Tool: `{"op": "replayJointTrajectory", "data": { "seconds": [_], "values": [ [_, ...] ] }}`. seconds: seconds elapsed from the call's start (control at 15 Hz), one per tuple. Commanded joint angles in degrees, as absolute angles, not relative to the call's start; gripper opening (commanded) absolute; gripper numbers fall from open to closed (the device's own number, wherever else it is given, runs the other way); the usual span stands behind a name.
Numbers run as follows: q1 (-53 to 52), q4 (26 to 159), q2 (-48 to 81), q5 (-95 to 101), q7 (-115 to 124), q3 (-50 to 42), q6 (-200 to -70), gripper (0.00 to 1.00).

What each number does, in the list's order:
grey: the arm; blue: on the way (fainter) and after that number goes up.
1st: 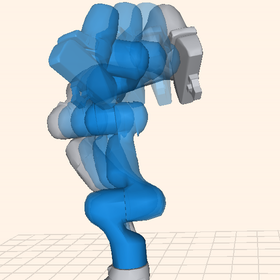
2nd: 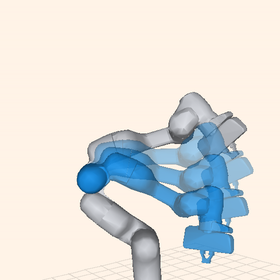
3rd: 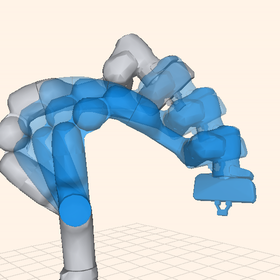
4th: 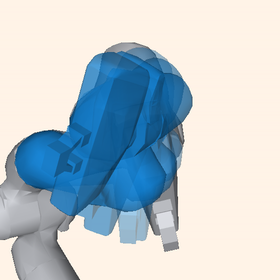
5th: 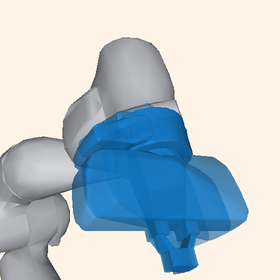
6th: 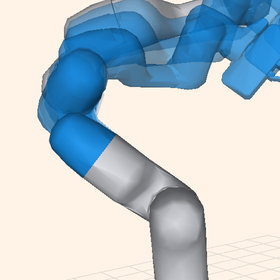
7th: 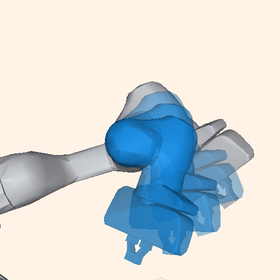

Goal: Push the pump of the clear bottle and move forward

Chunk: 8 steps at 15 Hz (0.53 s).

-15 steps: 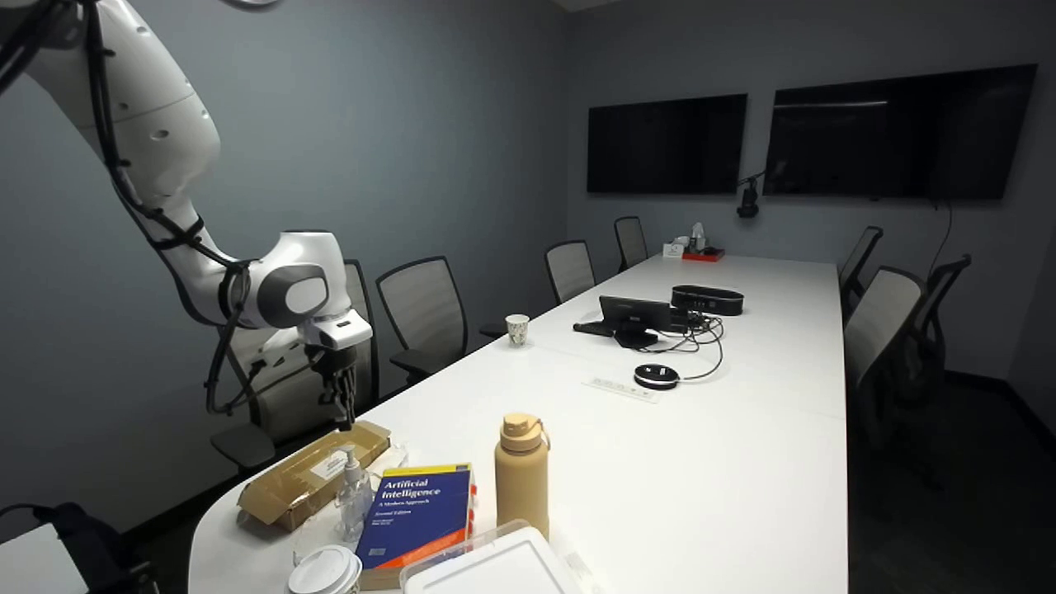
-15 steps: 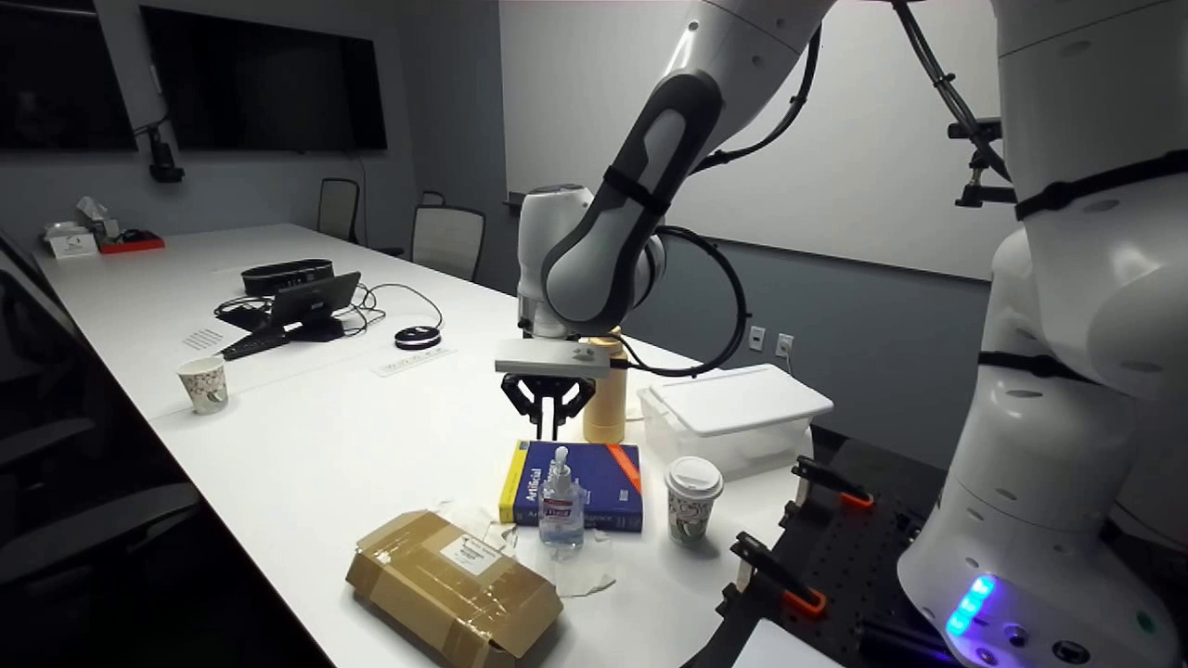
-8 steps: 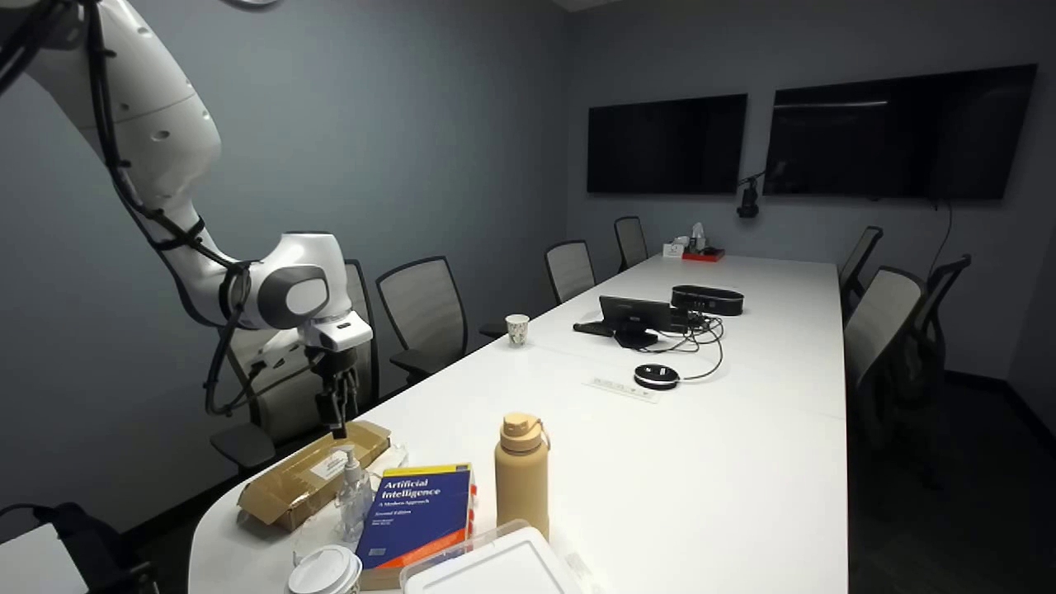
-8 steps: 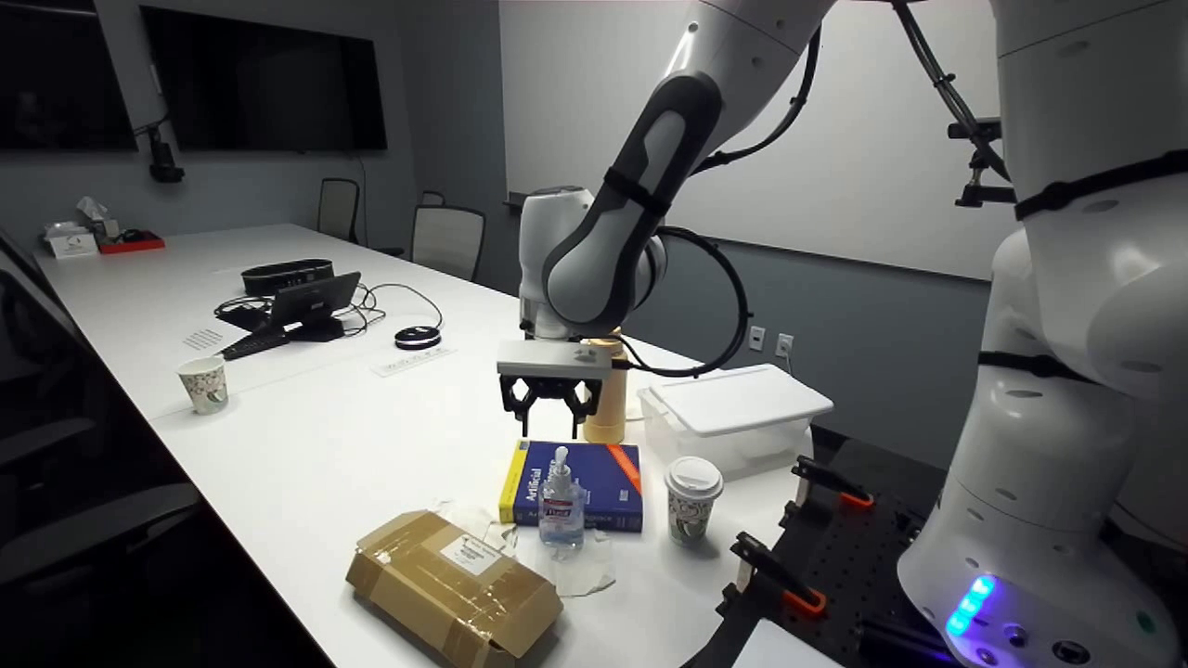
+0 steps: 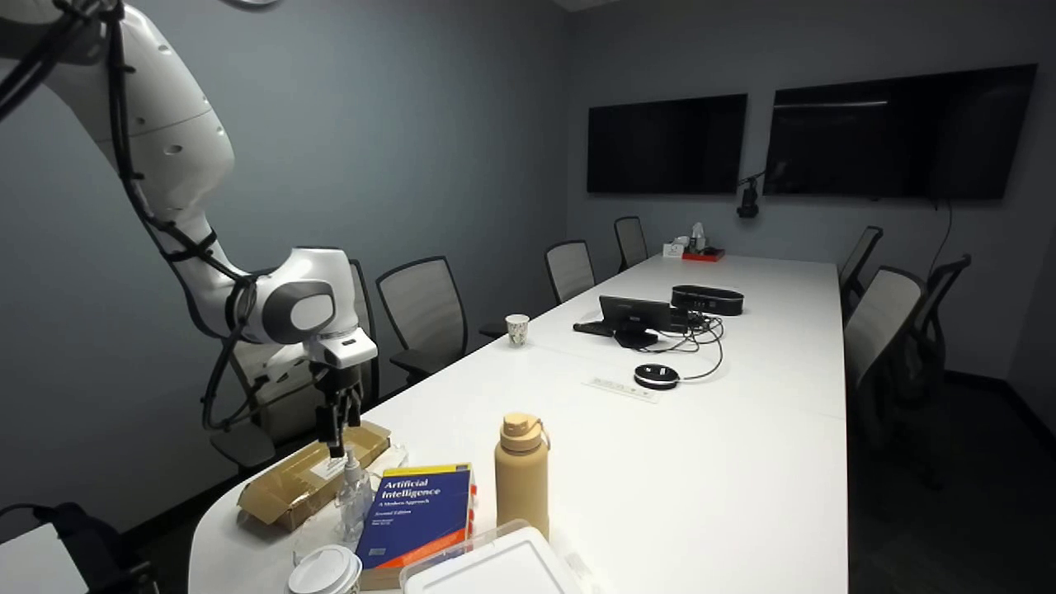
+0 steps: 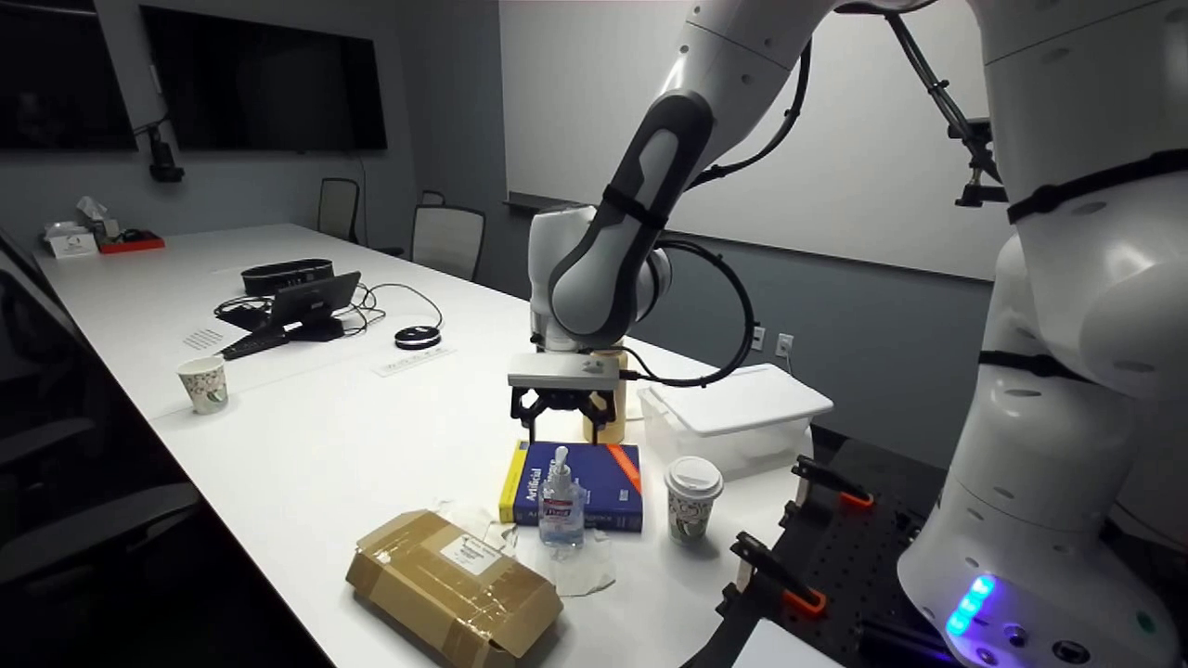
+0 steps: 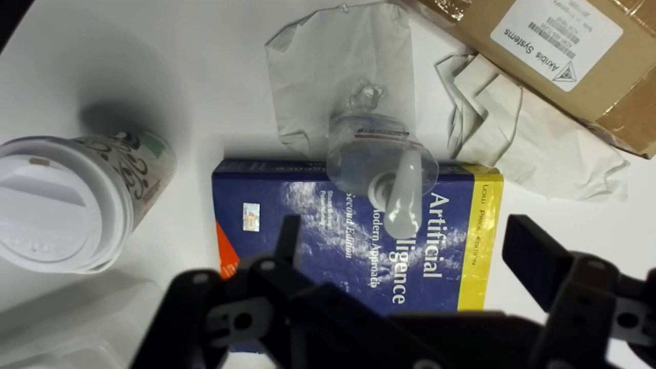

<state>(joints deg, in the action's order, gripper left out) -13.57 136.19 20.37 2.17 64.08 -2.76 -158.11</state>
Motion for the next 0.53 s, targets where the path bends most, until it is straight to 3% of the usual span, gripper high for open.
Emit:
{"op": "replayJointTrajectory", "data": {
  "seconds": [0.0, 0.33, 0.4, 0.47],
  "values": [
    [-12.17, 135.55, 21.98, -0.54, 61.38, -1.58, -157.96, 1.0],
    [-11.66, 134.76, 23.58, -3.13, 59.05, -0.89, -157.38, 1.0],
    [-11.74, 134.66, 23.73, -3.61, 58.71, -0.93, -157.32, 0.91],
    [-11.93, 134.61, 23.82, -3.69, 58.65, -1.14, -157.27, 0.74]
  ]
}}
